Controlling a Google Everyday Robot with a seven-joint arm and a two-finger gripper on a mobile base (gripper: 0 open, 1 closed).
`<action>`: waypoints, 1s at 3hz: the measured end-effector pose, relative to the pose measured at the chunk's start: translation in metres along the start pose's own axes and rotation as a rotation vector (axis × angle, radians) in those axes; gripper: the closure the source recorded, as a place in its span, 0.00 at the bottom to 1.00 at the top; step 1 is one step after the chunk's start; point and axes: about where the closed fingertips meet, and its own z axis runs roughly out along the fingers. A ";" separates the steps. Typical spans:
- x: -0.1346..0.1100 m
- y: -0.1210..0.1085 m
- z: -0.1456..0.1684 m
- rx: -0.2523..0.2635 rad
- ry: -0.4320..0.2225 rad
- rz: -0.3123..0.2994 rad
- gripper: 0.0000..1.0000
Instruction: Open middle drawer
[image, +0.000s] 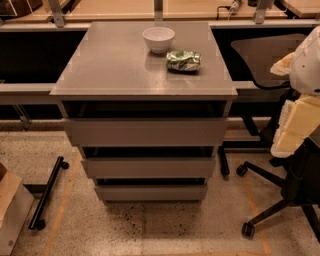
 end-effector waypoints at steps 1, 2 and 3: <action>0.007 -0.004 0.034 0.017 -0.007 0.022 0.00; 0.006 -0.006 0.037 0.030 -0.013 0.022 0.00; 0.010 -0.002 0.046 0.006 -0.015 0.057 0.00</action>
Offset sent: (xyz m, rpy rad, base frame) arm 0.0115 -0.0033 -0.0310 0.0089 -0.0147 -0.0212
